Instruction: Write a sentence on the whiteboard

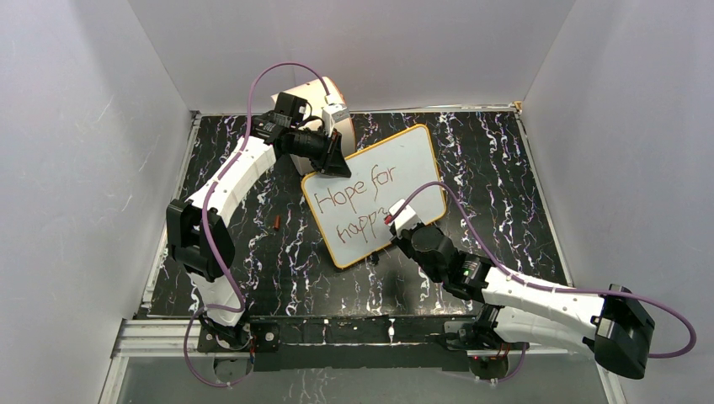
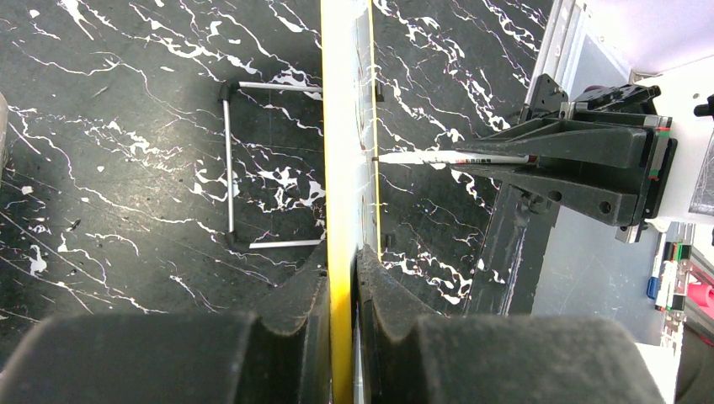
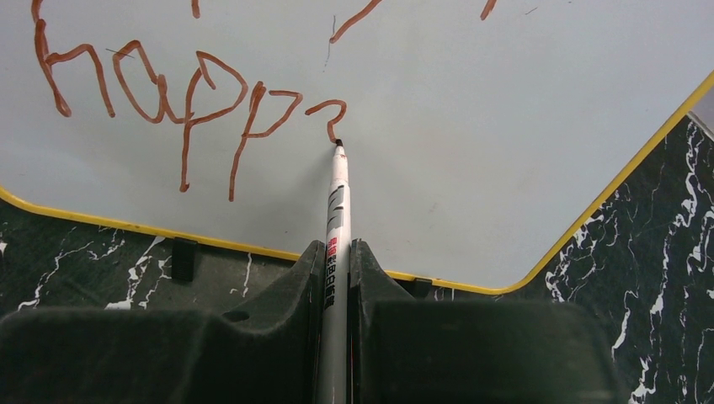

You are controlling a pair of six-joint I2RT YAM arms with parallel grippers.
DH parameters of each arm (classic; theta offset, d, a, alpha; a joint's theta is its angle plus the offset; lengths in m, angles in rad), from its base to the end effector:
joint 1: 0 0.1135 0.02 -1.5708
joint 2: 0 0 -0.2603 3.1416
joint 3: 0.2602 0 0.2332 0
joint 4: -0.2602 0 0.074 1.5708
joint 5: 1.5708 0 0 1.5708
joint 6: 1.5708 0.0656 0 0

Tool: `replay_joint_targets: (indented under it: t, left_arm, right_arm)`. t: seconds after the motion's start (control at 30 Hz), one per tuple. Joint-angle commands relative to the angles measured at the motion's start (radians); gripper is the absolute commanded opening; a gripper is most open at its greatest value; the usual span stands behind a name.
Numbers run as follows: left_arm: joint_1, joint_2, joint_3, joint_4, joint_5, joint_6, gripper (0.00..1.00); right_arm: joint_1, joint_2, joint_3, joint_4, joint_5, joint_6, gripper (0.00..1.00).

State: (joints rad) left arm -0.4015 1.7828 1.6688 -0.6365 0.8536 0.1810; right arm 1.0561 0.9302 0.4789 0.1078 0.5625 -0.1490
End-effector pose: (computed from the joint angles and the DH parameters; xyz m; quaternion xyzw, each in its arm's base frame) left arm 0.3407 -0.1984 0.3221 0.3978 0.7522 -0.4173 0.3190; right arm 0.1364 0.1702 0.2343 -0.3134 0.7377 0.0384 0.5967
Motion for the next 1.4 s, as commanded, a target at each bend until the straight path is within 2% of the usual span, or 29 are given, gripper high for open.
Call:
replay_joint_targets:
  t: [0.0,0.4,0.9,1.37]
  left_arm:
    - [-0.030,0.002,-0.032,-0.058,-0.016,0.060,0.00]
    - [-0.030,0.001,-0.030,-0.058,-0.014,0.060,0.00]
    - [-0.030,-0.001,-0.027,-0.060,-0.018,0.058,0.00]
    - [-0.030,0.000,-0.026,-0.060,-0.021,0.055,0.00]
  right_arm:
    - [-0.003,-0.013,0.015,0.088,0.066,-0.006,0.00]
    - [-0.014,0.017,0.028,0.146,0.061,-0.036,0.00]
    - [-0.014,0.046,0.082,-0.082,-0.022,0.077,0.00]
    - [-0.014,0.057,0.109,-0.215,-0.061,0.136,0.00]
